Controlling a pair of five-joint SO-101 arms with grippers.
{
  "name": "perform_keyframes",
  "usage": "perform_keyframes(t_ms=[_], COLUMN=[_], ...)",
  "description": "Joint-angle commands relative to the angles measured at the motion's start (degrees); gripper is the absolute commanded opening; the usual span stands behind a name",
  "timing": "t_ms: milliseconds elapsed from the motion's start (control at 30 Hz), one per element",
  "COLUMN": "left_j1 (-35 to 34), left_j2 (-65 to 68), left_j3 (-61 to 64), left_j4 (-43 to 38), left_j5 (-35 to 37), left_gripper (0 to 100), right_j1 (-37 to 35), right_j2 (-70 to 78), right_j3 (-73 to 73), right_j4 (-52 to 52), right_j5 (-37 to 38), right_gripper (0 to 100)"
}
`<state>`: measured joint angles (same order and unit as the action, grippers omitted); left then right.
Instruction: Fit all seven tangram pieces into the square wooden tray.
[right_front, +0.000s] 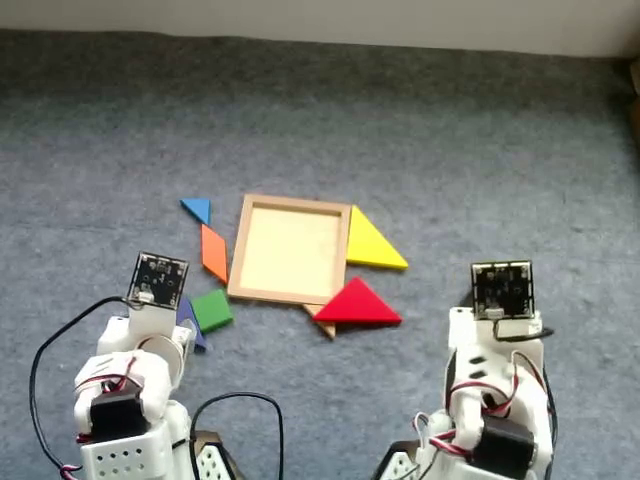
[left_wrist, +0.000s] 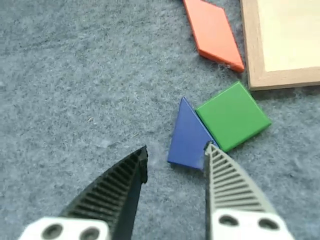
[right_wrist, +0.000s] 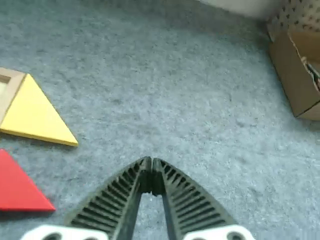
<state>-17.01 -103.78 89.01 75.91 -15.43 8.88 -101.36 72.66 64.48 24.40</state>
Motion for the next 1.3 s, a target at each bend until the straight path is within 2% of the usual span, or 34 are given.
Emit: perform_keyframes(t_ms=[0,233,467,800,1033,1167,1267], left_j1=[-1.1,-1.1,-1.2,-1.2,-1.2,-1.2,-1.2], left_j2=[0.0,0.0,0.0,0.0,0.0,0.0,0.0], left_j3=[-0.5,-0.5,0.1,0.1,0.1,0.2,0.2], left_j4=[0.1,0.1,0.1,0.0,0.0,0.0,0.0], left_j5=[-0.5,-0.5,-0.7,-0.7,-0.8,-0.8,-0.8], left_gripper=[20,21,21,21,21,21,21], right_j1=[-3.7,-14.5,-24.1,-33.3,-33.4,-33.0,-31.5], right_j2=[10.2,34.5,52.3,79.3,94.4,100.0,102.8], right_j3=[-11.0,-25.0,-32.7,-44.0,-49.4,-51.3,-52.2], right_j4=[2.2,5.6,3.3,-6.2,-13.2,-16.0,-18.0], right_j5=[0.7,-3.2,-10.6,-11.1,-11.3,-17.9,-19.2], right_gripper=[4.6,23.7,35.4,35.8,35.8,35.8,35.8])
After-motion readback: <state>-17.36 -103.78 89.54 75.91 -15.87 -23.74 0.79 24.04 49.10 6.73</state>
